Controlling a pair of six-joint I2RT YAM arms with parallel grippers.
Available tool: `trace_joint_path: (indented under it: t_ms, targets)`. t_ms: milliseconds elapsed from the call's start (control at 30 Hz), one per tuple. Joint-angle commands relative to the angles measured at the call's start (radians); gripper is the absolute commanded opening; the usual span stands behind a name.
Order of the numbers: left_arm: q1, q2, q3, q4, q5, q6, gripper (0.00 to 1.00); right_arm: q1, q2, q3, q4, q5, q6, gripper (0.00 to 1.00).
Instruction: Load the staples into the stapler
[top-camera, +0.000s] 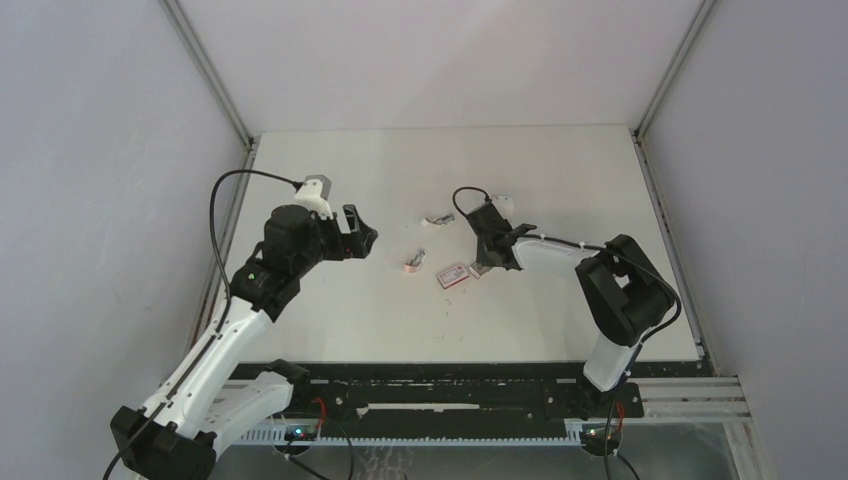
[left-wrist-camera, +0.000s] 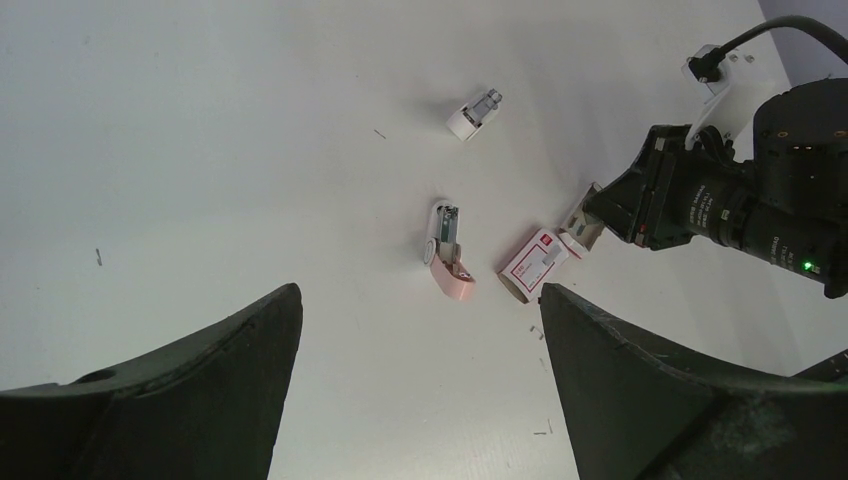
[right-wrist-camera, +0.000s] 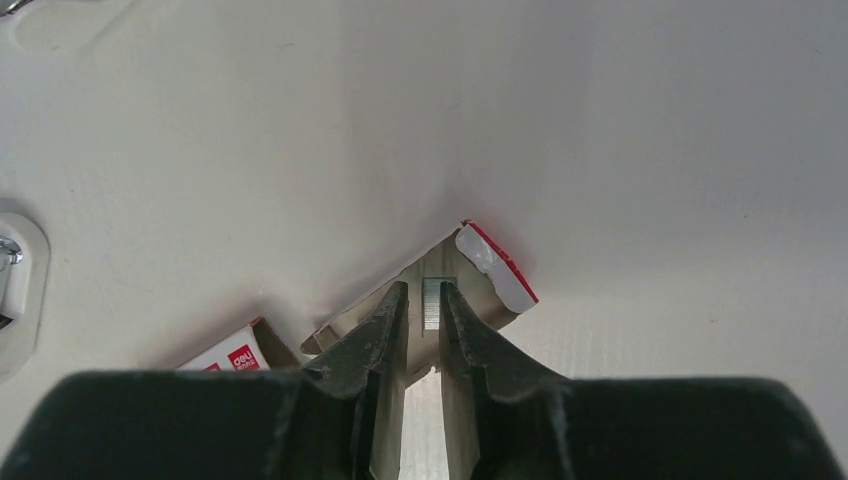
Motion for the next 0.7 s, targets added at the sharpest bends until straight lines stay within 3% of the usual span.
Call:
trace_joint_path:
  t_ms: [0, 300, 500, 667]
  targets:
    - [-0.003, -0.004, -0.004, 0.037, 0.003, -0.011, 0.92, 0.012, 0.010, 0.037, 0.007, 0.015, 0.003, 0.16]
    - [-0.003, 0.000, -0.006, 0.040, -0.002, -0.014, 0.92, 0.013, 0.026, 0.038, 0.011, 0.010, 0.002, 0.11]
    - [-0.004, -0.001, -0.008, 0.040, -0.007, -0.013, 0.92, 0.012, 0.038, 0.042, 0.013, 0.009, 0.007, 0.01]
    - [-0.004, -0.003, -0.019, 0.052, -0.007, -0.019, 0.92, 0.013, 0.010, 0.044, 0.010, 0.008, 0.014, 0.00]
